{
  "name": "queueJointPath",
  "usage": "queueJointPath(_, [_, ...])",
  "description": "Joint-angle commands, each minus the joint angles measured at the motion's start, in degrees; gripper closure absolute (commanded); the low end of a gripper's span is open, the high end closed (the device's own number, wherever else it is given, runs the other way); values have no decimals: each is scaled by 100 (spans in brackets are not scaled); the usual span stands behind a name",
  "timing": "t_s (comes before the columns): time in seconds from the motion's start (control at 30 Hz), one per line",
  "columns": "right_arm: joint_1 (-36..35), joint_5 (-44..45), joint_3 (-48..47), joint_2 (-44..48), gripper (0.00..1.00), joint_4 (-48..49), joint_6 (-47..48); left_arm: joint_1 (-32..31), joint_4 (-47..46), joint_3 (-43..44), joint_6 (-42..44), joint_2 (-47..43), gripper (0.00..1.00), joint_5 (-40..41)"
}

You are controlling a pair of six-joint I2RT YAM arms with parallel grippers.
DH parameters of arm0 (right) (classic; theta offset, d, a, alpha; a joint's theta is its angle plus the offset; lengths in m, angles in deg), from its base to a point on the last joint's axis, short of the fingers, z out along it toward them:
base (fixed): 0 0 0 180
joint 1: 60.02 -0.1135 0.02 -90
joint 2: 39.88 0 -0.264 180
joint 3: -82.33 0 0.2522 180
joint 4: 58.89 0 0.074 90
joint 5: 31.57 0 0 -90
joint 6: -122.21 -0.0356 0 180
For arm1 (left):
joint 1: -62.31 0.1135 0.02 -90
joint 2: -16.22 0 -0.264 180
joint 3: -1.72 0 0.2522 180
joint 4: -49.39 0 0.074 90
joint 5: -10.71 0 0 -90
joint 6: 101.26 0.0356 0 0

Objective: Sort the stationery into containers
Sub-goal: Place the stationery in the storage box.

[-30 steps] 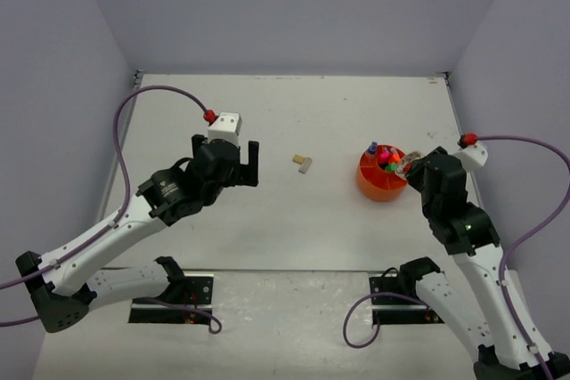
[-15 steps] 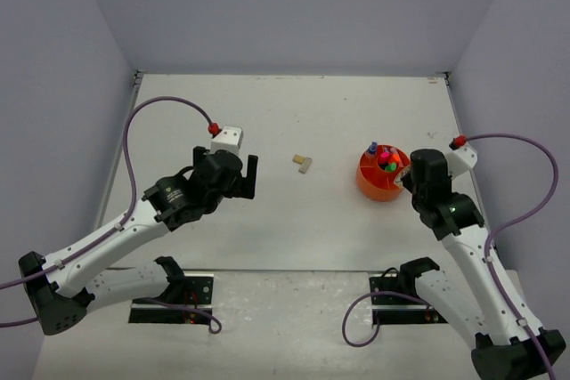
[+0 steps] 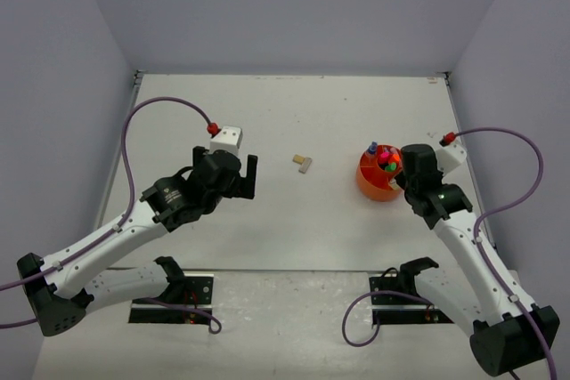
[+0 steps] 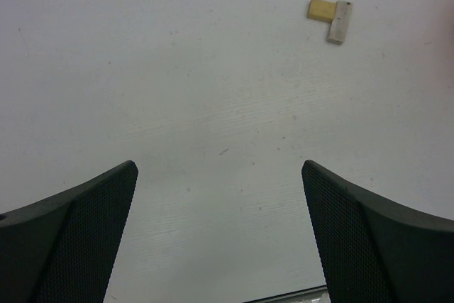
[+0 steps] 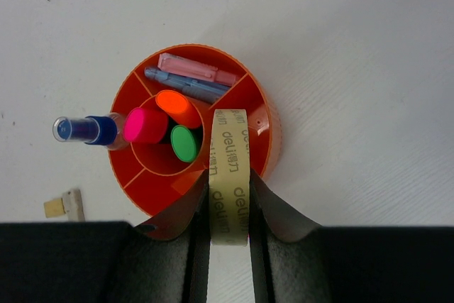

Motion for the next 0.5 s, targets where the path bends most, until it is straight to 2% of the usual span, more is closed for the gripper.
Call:
queueJointPath(0.0, [19,383,42,-51,88,205,-55,3,-188,-46,1,-37,0,-3])
queueJointPath(0.23, [28,498,73,-18,75,203,34,3,-230,-44,27,25,0,-148])
queueJointPath(0.3, [19,474,64,-11,65,243,103,3,-238,-44,27,34,0,-177])
queueJointPath(0.4, [22,428,50,58,63,295,201,3,-263,-63,4,59,0,-215])
queueJointPath(0.43, [21,424,49,88,57,321,230,1,-274,-70,-5,77,0,-239])
queueJointPath(0.47, [28,409,55,126,39,363,274,-5,-275,-71,-27,108,0,-258])
